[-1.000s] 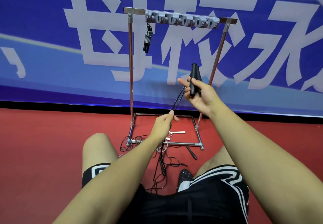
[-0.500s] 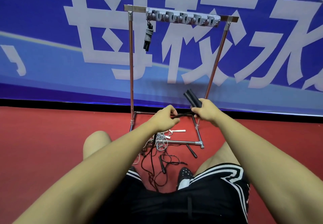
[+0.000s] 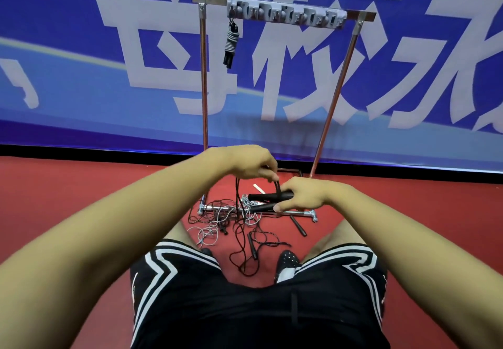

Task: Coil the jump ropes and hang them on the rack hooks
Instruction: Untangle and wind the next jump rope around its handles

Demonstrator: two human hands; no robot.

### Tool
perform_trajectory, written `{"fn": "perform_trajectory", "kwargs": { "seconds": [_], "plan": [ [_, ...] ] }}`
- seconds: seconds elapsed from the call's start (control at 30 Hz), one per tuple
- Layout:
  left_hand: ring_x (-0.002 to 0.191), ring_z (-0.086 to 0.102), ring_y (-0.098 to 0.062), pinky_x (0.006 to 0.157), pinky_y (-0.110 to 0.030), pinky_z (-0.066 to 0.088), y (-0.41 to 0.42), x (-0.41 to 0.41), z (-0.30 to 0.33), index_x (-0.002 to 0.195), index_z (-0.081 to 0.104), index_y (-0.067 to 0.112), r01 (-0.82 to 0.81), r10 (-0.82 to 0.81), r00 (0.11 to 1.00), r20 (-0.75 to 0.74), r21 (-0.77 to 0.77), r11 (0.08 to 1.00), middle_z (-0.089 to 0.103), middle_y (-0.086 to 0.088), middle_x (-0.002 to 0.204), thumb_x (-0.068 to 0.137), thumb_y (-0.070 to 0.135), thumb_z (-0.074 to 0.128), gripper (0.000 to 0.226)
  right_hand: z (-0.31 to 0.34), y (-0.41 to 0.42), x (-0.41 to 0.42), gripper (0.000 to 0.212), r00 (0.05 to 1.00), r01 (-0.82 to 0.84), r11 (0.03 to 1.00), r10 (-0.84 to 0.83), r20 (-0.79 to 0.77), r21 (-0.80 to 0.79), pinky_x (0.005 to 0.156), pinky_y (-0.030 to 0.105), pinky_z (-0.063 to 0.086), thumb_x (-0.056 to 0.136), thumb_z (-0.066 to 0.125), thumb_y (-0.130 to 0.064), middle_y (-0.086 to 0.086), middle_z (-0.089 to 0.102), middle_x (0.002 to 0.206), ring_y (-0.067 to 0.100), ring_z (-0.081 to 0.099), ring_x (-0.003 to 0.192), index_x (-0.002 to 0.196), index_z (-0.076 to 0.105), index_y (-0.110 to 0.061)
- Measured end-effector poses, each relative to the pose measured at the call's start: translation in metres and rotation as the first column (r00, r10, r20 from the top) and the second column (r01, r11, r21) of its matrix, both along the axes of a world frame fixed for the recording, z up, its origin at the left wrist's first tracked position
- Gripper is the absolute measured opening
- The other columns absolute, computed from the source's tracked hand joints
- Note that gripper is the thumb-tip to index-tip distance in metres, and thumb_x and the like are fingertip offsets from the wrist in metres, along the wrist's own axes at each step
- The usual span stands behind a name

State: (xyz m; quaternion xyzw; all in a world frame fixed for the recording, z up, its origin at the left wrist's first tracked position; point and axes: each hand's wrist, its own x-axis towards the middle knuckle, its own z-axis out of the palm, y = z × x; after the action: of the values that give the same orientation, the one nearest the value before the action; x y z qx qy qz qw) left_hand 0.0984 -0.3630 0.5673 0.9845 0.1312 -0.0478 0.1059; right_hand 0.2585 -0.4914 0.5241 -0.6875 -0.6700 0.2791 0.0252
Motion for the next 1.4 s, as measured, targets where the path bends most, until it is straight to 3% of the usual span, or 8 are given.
{"fn": "perform_trajectory", "kwargs": {
  "seconds": [0.1, 0.23, 0.37, 0.57, 0.77, 0.93, 1.17, 1.4],
  "plan": [
    [0.083, 0.059, -0.012, 0.085, -0.032, 0.047, 0.008, -0.014, 0.004, 0.093, 0.072, 0.016, -0.075, 0.111, 0.992, 0.066, -0.402, 0.912, 0.068, 0.0, 0.092, 0.103, 0.037, 0.058, 0.027, 0.022, -0.016, -0.011, 0.029, 0.936, -0.005, 1.0, -0.001, -0.351, -0.016, 0.063, 0.028, 0.039, 0.094, 0.071, -0.041, 0.008, 0.077, 0.107, 0.014, 0.047, 0.068, 0.115, 0.074, -0.02],
    [0.059, 0.047, -0.01, 0.061, -0.024, 0.04, -0.005, -0.032, 0.009, 0.083, 0.059, 0.008, -0.101, 0.286, 0.957, 0.048, -0.869, 0.484, 0.054, 0.002, 0.068, 0.106, 0.025, 0.047, 0.031, 0.05, -0.033, -0.02, 0.022, 0.759, 0.02, 0.999, 0.003, -0.652, 0.027, 0.061, 0.029, 0.038, 0.101, 0.063, -0.018, 0.003, 0.077, 0.109, 0.025, 0.042, 0.073, 0.122, 0.063, -0.018],
    [0.062, 0.059, -0.012, 0.055, -0.018, 0.047, -0.017, -0.039, 0.001, 0.089, 0.067, 0.011, -0.011, 0.466, 0.883, 0.062, -0.988, 0.153, 0.067, -0.001, 0.074, 0.102, 0.03, 0.049, 0.029, 0.049, -0.035, -0.024, 0.028, 0.666, 0.054, 0.998, -0.012, -0.746, 0.033, 0.058, 0.026, 0.037, 0.099, 0.065, -0.018, 0.013, 0.075, 0.114, 0.021, 0.045, 0.063, 0.12, 0.047, -0.013],
    [0.07, 0.039, -0.016, 0.052, -0.024, 0.024, -0.017, -0.036, -0.042, 0.113, 0.069, 0.007, 0.399, 0.619, 0.77, 0.153, -0.873, -0.281, 0.061, -0.013, 0.097, 0.092, 0.058, 0.055, 0.056, 0.024, -0.018, -0.024, 0.025, 0.353, 0.343, 0.936, -0.047, -0.934, 0.083, 0.048, 0.024, 0.031, 0.095, 0.069, -0.023, 0.052, 0.046, 0.114, 0.018, 0.051, 0.058, 0.109, 0.052, -0.011],
    [0.068, 0.046, -0.011, 0.054, -0.02, 0.03, -0.039, -0.031, -0.068, 0.112, 0.071, 0.014, 0.499, 0.752, 0.594, 0.285, -0.864, -0.066, 0.065, -0.004, 0.099, 0.087, 0.067, 0.06, 0.059, 0.007, -0.007, -0.037, 0.027, 0.242, 0.573, 0.818, -0.11, -0.964, 0.051, 0.046, 0.017, 0.037, 0.096, 0.068, -0.016, 0.008, 0.064, 0.09, 0.018, 0.053, 0.061, 0.118, 0.066, -0.001],
    [0.071, 0.053, -0.008, 0.064, -0.025, 0.036, -0.048, -0.025, -0.076, 0.116, 0.069, 0.014, 0.409, 0.84, 0.431, 0.33, -0.901, 0.144, 0.069, 0.004, 0.094, 0.096, 0.031, 0.062, 0.028, 0.001, 0.0, -0.044, 0.028, 0.173, 0.657, 0.753, -0.127, -0.977, 0.018, 0.054, 0.019, 0.047, 0.097, 0.068, -0.013, 0.007, 0.069, 0.085, 0.018, 0.06, 0.065, 0.119, 0.068, 0.003],
    [0.075, 0.052, -0.015, 0.059, -0.021, 0.038, -0.05, -0.021, -0.079, 0.121, 0.068, -0.001, 0.409, 0.879, 0.356, 0.317, -0.899, 0.159, 0.066, 0.0, 0.076, 0.095, 0.026, 0.065, 0.037, 0.01, 0.011, -0.055, 0.042, 0.035, 0.695, 0.718, -0.099, -0.994, -0.046, 0.051, 0.024, 0.045, 0.095, 0.071, -0.013, 0.014, 0.073, 0.092, 0.024, 0.058, 0.064, 0.132, 0.052, -0.01],
    [0.053, 0.042, -0.01, 0.046, -0.018, 0.031, -0.046, -0.017, -0.077, 0.098, 0.077, 0.005, 0.285, 0.944, 0.197, 0.264, -0.937, 0.203, 0.057, -0.003, 0.064, 0.092, 0.02, 0.074, 0.017, 0.012, 0.013, -0.058, 0.028, 0.155, 0.684, 0.729, -0.097, -0.983, 0.036, 0.058, 0.023, 0.05, 0.097, 0.068, -0.015, 0.013, 0.075, 0.093, 0.019, 0.063, 0.065, 0.122, 0.064, -0.002]
  ]
}}
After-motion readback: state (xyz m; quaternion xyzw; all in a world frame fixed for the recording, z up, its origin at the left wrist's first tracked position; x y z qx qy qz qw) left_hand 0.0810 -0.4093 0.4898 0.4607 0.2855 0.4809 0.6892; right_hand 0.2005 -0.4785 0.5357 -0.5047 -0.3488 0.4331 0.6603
